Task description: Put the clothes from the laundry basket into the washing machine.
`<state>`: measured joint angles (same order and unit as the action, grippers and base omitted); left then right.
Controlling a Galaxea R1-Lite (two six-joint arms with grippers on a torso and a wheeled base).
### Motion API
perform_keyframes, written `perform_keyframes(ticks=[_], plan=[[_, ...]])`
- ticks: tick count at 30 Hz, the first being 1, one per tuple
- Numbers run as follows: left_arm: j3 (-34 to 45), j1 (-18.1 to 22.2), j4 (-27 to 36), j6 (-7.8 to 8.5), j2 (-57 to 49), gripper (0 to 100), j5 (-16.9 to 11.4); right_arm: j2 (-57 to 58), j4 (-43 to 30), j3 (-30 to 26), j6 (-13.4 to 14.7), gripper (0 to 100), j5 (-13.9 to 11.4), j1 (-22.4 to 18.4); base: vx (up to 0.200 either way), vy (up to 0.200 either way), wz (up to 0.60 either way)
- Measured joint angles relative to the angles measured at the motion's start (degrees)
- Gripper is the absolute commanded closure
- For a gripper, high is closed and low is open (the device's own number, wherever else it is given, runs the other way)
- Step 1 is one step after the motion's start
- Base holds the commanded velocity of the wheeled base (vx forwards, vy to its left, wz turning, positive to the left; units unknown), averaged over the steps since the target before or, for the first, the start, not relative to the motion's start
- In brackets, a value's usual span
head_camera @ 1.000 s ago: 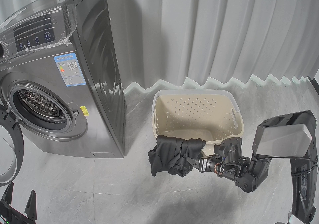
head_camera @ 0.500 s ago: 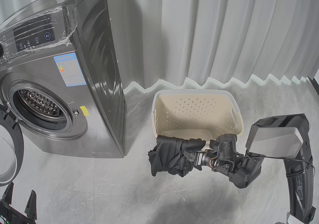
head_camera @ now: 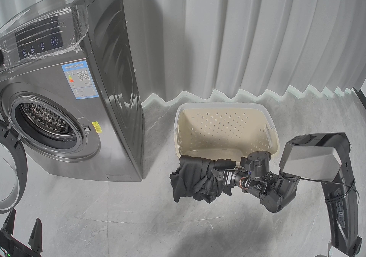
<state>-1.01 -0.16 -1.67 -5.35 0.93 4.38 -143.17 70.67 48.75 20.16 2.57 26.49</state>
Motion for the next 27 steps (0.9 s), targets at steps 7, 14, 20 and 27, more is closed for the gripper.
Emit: perform_keyframes(ticks=[7,14,20,27], plan=[[0.00,-0.02,-0.02,0.00,0.00,0,-0.02,-0.68,0.30,1.06,0.02,100,-0.11,-0.30,0.000,0.000,0.00],[0.00,0.00,0.00,0.00,0.00,0,0.00,-0.68,0.55,1.49,0.09,100,-0.28,-0.04,0.000,0.000,0.00],[0.00,-0.02,0.00,0.00,0.00,0,0.00,0.11,0.68,0.39,0.15,100,-0.22,0.11,0.000,0.000,0.00],[0.00,0.00,-0.02,0.02,0.00,0,-0.02,4.19,1.80,-4.55,0.20,100,-0.12,0.95,0.000,0.000,0.00]])
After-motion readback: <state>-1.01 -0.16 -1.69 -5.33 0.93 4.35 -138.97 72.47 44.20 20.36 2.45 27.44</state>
